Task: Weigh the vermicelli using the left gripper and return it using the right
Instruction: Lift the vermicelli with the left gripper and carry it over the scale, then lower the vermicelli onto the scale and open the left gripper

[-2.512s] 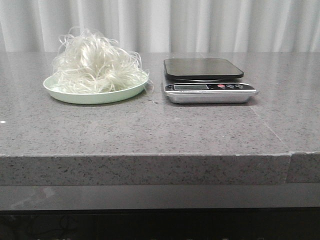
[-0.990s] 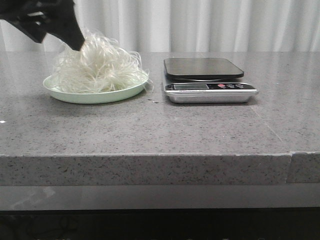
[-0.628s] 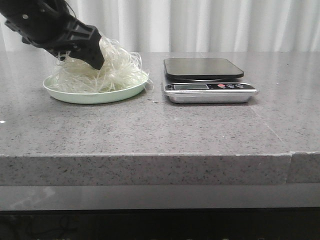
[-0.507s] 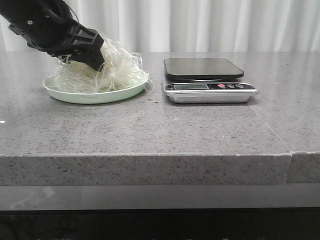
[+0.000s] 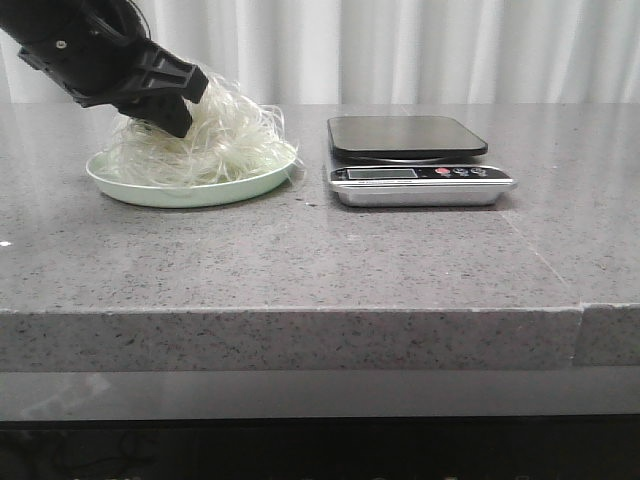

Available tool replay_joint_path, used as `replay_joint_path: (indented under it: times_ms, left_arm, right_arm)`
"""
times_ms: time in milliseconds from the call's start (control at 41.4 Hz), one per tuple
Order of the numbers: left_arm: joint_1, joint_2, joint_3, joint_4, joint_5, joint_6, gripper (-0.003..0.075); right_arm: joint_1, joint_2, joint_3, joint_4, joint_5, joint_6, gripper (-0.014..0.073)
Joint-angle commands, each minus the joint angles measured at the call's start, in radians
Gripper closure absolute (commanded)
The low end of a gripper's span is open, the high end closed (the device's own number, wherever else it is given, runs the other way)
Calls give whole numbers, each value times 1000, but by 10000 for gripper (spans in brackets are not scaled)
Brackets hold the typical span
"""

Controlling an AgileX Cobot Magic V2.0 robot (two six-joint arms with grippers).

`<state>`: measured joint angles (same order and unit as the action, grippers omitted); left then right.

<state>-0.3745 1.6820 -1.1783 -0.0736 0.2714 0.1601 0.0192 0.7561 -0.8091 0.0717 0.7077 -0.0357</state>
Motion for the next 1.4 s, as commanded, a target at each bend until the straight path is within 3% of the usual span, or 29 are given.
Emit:
replay_joint_path:
  times_ms: [0, 338, 604, 918, 1208, 1304, 1377]
  left_arm:
    - [-6, -84, -31, -12, -61, 1, 575]
    - [-12, -220, -92, -83, -62, 1, 575]
    - [-136, -222, -264, -83, -79, 1, 575]
    - [-290, -55, -457, -86, -140, 1, 573]
    - [-311, 169, -562, -84, -211, 1, 571]
    - [-311, 216, -580, -84, -209, 1, 526]
    - [-311, 237, -580, -82, -195, 1, 431]
  right_arm:
    - [-4, 4, -33, 6, -60, -7, 57]
    - [-4, 4, -33, 6, -59, -7, 57]
    - [-4, 4, -33, 6, -59, -7, 57]
    - [-4, 4, -33, 6, -58, -7, 57]
    - [-4, 4, -33, 6, -58, -7, 57]
    - [-4, 4, -33, 6, -56, -7, 57]
    - [-4, 4, -33, 6, -53, -7, 57]
